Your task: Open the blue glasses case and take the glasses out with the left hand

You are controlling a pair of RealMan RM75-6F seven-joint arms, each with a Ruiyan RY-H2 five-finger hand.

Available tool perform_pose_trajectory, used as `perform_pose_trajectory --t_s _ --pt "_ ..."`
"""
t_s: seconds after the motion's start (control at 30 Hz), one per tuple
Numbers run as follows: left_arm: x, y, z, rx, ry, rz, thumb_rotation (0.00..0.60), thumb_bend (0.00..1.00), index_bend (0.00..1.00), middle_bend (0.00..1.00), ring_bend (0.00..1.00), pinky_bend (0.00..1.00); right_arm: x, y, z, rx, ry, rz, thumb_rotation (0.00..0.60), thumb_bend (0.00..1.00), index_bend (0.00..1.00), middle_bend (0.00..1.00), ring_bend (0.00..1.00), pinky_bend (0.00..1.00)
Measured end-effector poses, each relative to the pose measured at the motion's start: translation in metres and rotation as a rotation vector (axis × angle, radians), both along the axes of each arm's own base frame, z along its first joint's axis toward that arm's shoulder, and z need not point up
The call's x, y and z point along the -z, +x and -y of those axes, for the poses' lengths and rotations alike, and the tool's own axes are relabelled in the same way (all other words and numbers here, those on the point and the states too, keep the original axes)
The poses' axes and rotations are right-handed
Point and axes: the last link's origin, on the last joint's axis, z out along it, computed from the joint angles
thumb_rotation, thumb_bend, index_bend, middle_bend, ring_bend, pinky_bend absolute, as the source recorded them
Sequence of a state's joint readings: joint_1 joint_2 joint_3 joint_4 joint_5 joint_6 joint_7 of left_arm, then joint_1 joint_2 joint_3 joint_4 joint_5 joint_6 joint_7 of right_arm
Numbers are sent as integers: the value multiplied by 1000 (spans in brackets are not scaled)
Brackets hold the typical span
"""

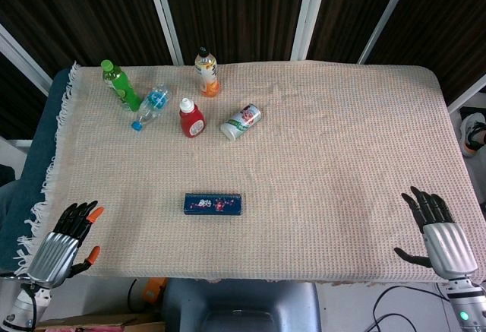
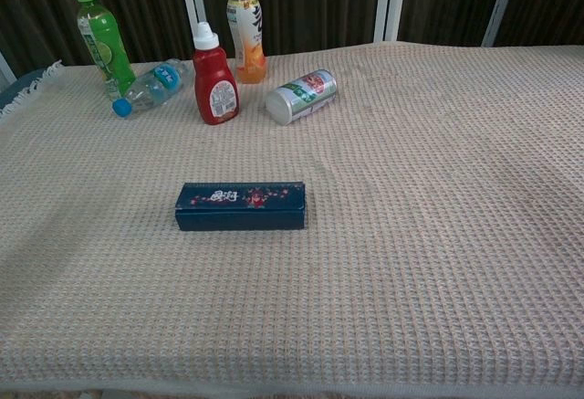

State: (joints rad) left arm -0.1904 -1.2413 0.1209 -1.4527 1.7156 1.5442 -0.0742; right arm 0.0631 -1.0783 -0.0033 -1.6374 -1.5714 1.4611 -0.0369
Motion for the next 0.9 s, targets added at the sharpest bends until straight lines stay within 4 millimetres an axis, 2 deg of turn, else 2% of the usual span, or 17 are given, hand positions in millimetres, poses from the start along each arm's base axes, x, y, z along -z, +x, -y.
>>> perform_pose_trajectory --t_s 0.27,0.43,0.67,0.9 --pt "20 12 -8 23 -54 80 600 385 0 0 0 0 -2 -1 -1 1 -8 1 600 151 0 0 0 0" --pt "55 38 -24 58 -119 198 600 394 13 0 0 0 1 0 1 -1 -1 4 600 151 0 0 0 0" --pt "93 74 -50 83 -202 116 600 386 89 0 0 0 4 1 3 -8 13 8 600 151 0 0 0 0" --pt "144 118 -71 38 -260 118 600 380 171 0 0 0 6 2 6 -8 29 13 600 151 0 0 0 0"
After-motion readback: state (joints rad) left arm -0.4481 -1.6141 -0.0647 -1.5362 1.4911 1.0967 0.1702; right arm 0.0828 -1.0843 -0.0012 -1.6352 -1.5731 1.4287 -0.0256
